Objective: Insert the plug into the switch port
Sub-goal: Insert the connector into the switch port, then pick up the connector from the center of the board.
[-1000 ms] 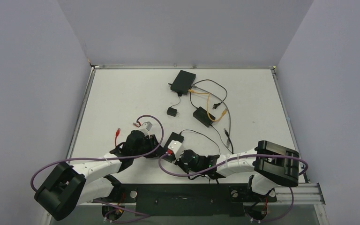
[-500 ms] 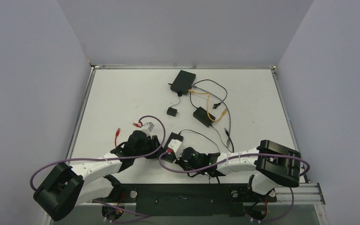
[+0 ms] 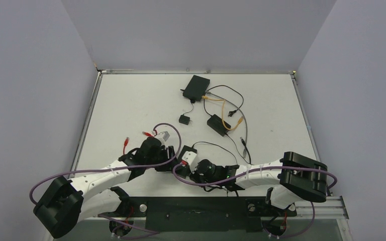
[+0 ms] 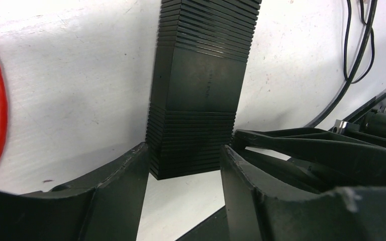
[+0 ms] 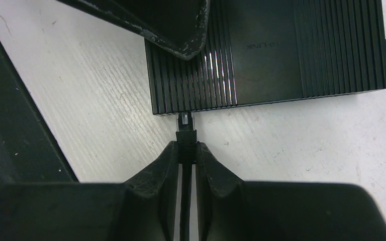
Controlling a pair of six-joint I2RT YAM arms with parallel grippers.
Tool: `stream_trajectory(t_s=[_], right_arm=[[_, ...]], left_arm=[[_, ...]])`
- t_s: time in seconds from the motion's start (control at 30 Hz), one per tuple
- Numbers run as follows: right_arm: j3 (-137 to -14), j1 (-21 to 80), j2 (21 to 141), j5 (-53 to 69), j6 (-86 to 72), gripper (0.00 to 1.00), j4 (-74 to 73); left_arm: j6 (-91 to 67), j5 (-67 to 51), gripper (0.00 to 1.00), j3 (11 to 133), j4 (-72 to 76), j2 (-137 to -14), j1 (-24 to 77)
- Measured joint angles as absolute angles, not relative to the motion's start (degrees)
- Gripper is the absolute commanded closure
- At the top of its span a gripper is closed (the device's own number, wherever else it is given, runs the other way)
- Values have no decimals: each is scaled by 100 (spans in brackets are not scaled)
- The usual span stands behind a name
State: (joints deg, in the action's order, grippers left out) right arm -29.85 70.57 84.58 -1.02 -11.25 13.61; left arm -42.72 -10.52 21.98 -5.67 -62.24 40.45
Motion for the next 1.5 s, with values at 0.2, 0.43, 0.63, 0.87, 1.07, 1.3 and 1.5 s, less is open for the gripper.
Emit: stream_trajectory(t_s=[0.2,0.43,0.63,0.87,1.07,1.3,1.5], right_arm=[[-2888,7098,8436,-104,-1175,87,1496],[-2681,7111,8084,-193,-1245,64,1374],[-2598,7131,7513,-449,-1181,55,1162],[-2512,7131,6619,-961,-1055,47,1122],[-2281,7131,5500,-1883,-980,26,1223],[-1809,7129,4700,-2598,-980,16,1647],[-1625,7129,4654,-2858,-1100,14,1861]], left_arm=[[-4230,-561,45,2718,-1302,-6143,4071],[-4209,213,42,3166,-1656,-6377,3723],[-4150,283,39,3175,-1656,-6501,3013],[-4130,456,39,3514,-1660,-6820,2565],[-4244,423,39,3671,-1584,-7150,1940],[-4462,235,39,3795,-1559,-7802,1553],[-4641,128,40,3907,-1509,-8180,1446]])
